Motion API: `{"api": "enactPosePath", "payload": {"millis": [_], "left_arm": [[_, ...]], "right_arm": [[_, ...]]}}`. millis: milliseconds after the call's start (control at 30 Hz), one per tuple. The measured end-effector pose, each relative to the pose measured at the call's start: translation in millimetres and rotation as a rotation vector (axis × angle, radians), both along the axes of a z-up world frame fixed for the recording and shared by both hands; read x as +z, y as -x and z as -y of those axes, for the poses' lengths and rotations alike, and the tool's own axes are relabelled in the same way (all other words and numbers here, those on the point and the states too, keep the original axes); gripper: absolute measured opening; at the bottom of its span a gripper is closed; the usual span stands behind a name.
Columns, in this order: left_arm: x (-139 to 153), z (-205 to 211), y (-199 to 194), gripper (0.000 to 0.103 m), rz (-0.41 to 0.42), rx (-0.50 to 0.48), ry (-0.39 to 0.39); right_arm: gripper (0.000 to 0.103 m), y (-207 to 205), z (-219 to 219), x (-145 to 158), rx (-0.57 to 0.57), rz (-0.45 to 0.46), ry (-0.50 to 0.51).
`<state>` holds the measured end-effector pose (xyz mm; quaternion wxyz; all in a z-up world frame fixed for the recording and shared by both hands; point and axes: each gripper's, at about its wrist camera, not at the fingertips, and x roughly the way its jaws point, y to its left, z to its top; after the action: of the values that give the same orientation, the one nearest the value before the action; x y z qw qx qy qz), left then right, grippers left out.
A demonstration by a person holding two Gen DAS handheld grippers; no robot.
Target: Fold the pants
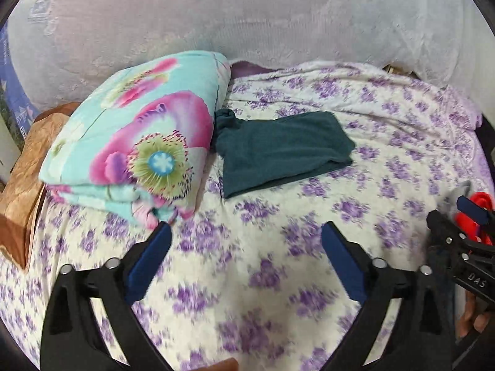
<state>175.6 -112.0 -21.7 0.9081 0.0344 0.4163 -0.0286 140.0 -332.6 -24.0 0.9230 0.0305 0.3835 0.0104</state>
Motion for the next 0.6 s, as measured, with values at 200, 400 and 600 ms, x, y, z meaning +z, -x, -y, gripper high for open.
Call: {"api": "enactPosePath", "payload": {"millis": [200,400,600], "left_arm": [[21,-6,52,0.098,0.009,-0.013,0.029],[32,-10,88,0.098,0.034,-0.041,0.056],[38,-16,107,0.098,0.032,-0.049,0.073]], "right_arm": [[0.091,32,-9,20,0.020,0.022,-0.021],[0.091,60,-22,30,0.045,0.039,0.002],[0.091,76,-29,35,0.050,0.047,0.007]]}}
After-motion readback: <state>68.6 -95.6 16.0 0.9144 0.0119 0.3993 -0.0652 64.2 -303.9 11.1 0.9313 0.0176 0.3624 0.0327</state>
